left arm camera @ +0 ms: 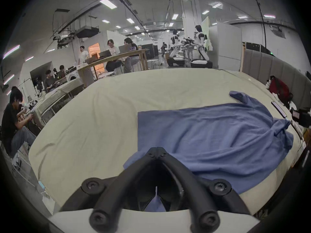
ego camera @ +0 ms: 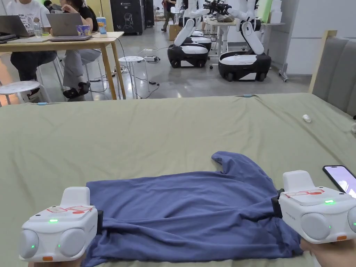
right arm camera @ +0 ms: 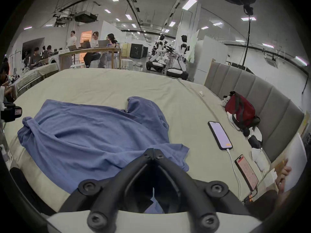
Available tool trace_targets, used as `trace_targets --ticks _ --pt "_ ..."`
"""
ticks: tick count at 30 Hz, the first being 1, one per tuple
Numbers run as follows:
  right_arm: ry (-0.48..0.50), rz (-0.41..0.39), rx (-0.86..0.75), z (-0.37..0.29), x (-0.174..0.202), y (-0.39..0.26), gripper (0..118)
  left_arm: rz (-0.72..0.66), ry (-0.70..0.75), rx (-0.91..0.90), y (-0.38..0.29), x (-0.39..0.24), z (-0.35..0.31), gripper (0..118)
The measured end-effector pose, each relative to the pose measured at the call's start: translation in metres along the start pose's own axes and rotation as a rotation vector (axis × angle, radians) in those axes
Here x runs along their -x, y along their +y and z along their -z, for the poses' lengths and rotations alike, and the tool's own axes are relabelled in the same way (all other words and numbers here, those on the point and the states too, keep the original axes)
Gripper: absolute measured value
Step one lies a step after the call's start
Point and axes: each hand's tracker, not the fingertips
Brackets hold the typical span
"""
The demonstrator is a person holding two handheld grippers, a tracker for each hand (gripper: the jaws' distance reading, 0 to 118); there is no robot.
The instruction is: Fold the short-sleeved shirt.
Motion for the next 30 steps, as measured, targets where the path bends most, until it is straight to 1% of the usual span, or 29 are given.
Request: trace_targets --ticks 3,6,8,11,12,13,14,15,16,17,22,24,26,28,29,30 --pt "-0.025 0.000 -0.011 0.009 0.002 0.009 0 -0.022 0.012 -0.010 0.020 0.002 0.017 0" --pt "-0.084 0.009 -0.021 0.022 0.008 0.020 0 -0.015 0.059 0.008 0.039 0.003 0.050 0" --pt "-0.092 0.006 -0.023 0.032 0.012 0.026 0 -0.030 0.079 0.035 0.050 0.005 0.077 0" --pt "-0.077 0.010 -0.017 0.039 0.020 0.033 0 -0.032 0.099 0.081 0.067 0.008 0.117 0" --pt "-0.068 0.004 -0.018 0.042 0.022 0.033 0 -0.023 0.118 0.095 0.071 0.009 0.130 7" --pt "-0.053 -0.005 -0.017 0.046 0.025 0.034 0 -0.031 0.116 0.110 0.076 0.011 0.143 23" --pt "-0.043 -0.009 -0.014 0.049 0.027 0.034 0 -0.033 0.116 0.143 0.079 0.012 0.155 55" --pt "-0.032 -0.016 -0.010 0.052 0.029 0.034 0 -0.062 0.113 0.162 0.083 0.013 0.165 77" --pt "-0.022 -0.026 -0.004 0.055 0.031 0.034 0 -0.081 0.119 0.180 0.086 0.015 0.176 91" --pt "-0.017 -0.031 -0.001 0.059 0.033 0.033 0 -0.082 0.129 0.190 0.087 0.014 0.185 96" --pt "0.013 -0.028 0.018 0.071 0.039 0.031 0 -0.048 0.155 0.268 0.082 0.006 0.225 94" --pt "0.020 -0.029 0.024 0.073 0.040 0.029 0 -0.049 0.158 0.325 0.073 0.002 0.235 90" --pt "0.020 -0.030 0.029 0.076 0.040 0.026 0 -0.101 0.151 0.302 0.071 0.002 0.231 77" --pt "0.019 -0.028 0.032 0.076 0.039 0.026 0 -0.102 0.104 0.272 0.073 -0.004 0.217 67" --pt "0.018 -0.027 0.036 0.075 0.039 0.027 0 -0.057 0.132 0.250 0.072 -0.010 0.212 42" --pt "0.018 -0.026 0.040 0.075 0.039 0.028 0 -0.021 0.145 0.241 0.071 -0.014 0.209 20"
